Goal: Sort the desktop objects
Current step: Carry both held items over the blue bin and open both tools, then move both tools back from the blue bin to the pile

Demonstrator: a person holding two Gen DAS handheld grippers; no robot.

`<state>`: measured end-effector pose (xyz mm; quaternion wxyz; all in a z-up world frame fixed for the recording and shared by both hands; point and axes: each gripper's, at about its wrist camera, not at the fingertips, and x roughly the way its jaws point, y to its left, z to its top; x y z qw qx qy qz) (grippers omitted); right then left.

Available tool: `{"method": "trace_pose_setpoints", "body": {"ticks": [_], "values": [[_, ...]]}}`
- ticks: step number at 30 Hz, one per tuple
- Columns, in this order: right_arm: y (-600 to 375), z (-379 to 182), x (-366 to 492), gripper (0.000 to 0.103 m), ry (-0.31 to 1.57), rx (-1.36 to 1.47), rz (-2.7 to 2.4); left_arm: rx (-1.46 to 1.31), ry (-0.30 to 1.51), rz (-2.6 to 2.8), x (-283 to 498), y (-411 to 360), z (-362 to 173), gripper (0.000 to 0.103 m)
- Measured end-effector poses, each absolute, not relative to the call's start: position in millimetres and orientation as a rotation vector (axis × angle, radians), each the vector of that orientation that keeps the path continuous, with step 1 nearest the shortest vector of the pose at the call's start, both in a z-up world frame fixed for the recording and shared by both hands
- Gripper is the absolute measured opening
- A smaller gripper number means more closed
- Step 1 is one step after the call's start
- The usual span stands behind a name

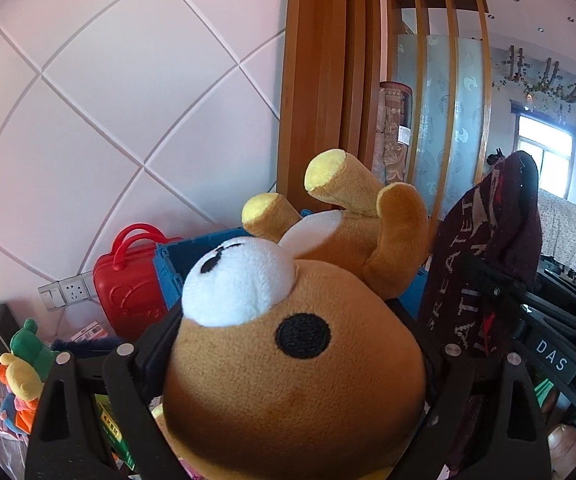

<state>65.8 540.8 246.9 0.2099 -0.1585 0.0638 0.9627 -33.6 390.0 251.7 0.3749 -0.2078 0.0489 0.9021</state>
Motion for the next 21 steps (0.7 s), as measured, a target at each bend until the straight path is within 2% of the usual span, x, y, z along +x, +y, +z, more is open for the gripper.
{"method": "trace_pose_setpoints", "body": {"ticks": [1, 3, 4, 5, 14, 21], "values": [[551, 244, 64, 0.032, 0.185, -0.457, 2.661, -0.537, 0.133, 2.31, -35, 396, 250, 0.094], [562, 237, 57, 0.052, 0.202, -0.507, 2.632, -0.535, 0.142, 2.307, -37, 406, 246, 0.095], [569, 233, 52, 0.091, 0.206, -0.535, 2.601, -0.531, 0.156, 2.313, -38, 411, 245, 0.099], [576, 229, 49, 0.103, 0.194, -0.545, 2.558, -0.516, 0.166, 2.324, -39, 414, 245, 0.103], [589, 212, 44, 0.103, 0.205, -0.537, 2.503, -0.477, 0.188, 2.343, -42, 413, 248, 0.103], [542, 212, 42, 0.103, 0.154, -0.524, 2.536, -0.477, 0.167, 2.383, -45, 358, 238, 0.103]]}}
